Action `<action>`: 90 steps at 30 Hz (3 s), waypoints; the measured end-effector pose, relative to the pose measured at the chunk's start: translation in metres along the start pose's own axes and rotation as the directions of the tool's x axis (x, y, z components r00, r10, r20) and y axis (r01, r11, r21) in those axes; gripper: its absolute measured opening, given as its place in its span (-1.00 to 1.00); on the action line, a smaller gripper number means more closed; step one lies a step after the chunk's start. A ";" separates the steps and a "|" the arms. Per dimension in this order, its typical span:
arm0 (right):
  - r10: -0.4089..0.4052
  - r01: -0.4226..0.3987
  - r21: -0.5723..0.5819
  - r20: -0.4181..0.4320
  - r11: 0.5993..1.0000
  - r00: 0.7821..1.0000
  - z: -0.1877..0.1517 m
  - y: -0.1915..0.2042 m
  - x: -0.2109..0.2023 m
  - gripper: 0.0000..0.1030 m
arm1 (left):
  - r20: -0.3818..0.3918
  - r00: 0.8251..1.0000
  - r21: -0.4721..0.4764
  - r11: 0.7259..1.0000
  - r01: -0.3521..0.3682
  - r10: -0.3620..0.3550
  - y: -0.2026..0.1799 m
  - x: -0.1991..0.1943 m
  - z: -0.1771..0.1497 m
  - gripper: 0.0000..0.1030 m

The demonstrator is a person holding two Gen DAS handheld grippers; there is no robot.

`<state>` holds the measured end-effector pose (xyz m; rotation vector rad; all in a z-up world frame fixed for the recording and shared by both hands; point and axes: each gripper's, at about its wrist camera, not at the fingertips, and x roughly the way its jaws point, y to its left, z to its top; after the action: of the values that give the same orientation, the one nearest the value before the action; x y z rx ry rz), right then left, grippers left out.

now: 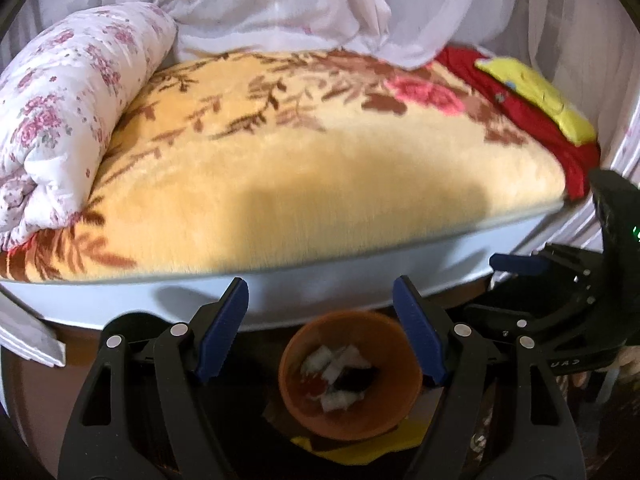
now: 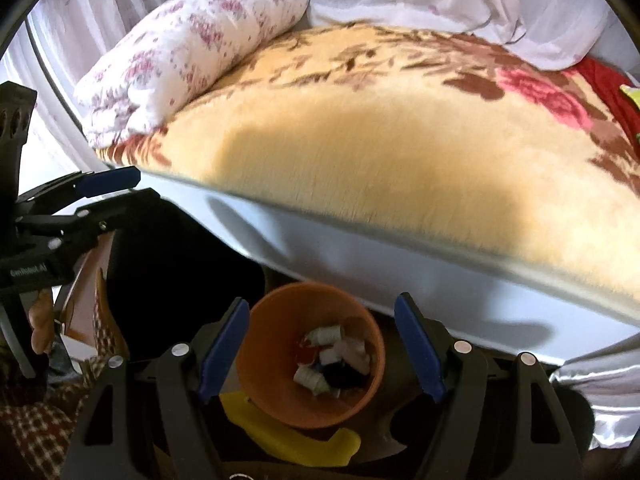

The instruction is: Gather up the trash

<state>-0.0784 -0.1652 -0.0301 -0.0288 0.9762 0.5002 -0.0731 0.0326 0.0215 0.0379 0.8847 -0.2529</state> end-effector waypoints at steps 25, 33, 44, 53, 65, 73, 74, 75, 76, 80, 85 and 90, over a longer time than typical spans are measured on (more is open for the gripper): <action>-0.338 0.318 0.120 0.445 0.940 0.829 0.159 -0.088 -0.002 0.89 | 0.242 0.939 -0.134 0.967 -0.218 0.245 0.043 0.051 0.133 0.76; -0.385 0.345 0.173 0.483 0.922 0.786 0.188 -0.115 0.019 0.89 | 0.270 0.929 -0.179 0.961 -0.212 0.255 0.060 0.071 0.165 0.76; -0.453 0.448 0.156 0.555 0.881 0.698 0.217 -0.127 0.045 0.89 | 0.293 0.901 -0.209 0.941 -0.267 0.321 0.076 0.102 0.195 0.76; -0.466 0.450 0.177 0.559 0.875 0.686 0.218 -0.132 0.053 0.89 | 0.323 0.869 -0.244 0.920 -0.307 0.375 0.088 0.121 0.206 0.80; -0.480 0.433 0.224 0.548 0.873 0.685 0.220 -0.143 0.052 0.89 | 0.321 0.875 -0.255 0.923 -0.289 0.363 0.098 0.146 0.218 0.80; -0.494 0.475 0.192 0.555 0.859 0.669 0.219 -0.135 0.056 0.89 | 0.308 0.882 -0.259 0.923 -0.284 0.357 0.105 0.152 0.215 0.80; -0.495 0.479 0.188 0.556 0.857 0.667 0.219 -0.134 0.056 0.89 | 0.307 0.882 -0.260 0.923 -0.283 0.357 0.106 0.152 0.214 0.80; -0.496 0.483 0.184 0.556 0.856 0.667 0.219 -0.133 0.057 0.89 | 0.306 0.883 -0.264 0.923 -0.281 0.356 0.107 0.152 0.214 0.80; -0.496 0.485 0.182 0.557 0.855 0.666 0.219 -0.133 0.057 0.89 | 0.305 0.884 -0.266 0.923 -0.278 0.354 0.108 0.152 0.214 0.80; -0.497 0.492 0.174 0.557 0.853 0.666 0.219 -0.131 0.058 0.89 | 0.304 0.884 -0.273 0.922 -0.276 0.355 0.112 0.151 0.212 0.80; -0.495 0.485 0.181 0.558 0.855 0.665 0.219 -0.132 0.058 0.89 | 0.302 0.884 -0.276 0.920 -0.277 0.356 0.114 0.151 0.211 0.80; -0.494 0.484 0.180 0.560 0.856 0.665 0.219 -0.132 0.059 0.89 | 0.304 0.883 -0.275 0.920 -0.278 0.358 0.114 0.151 0.211 0.80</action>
<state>0.1754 -0.2054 0.0216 -0.1138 0.3167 -0.0227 0.2054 0.0841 0.0312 -0.0694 0.5343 0.1519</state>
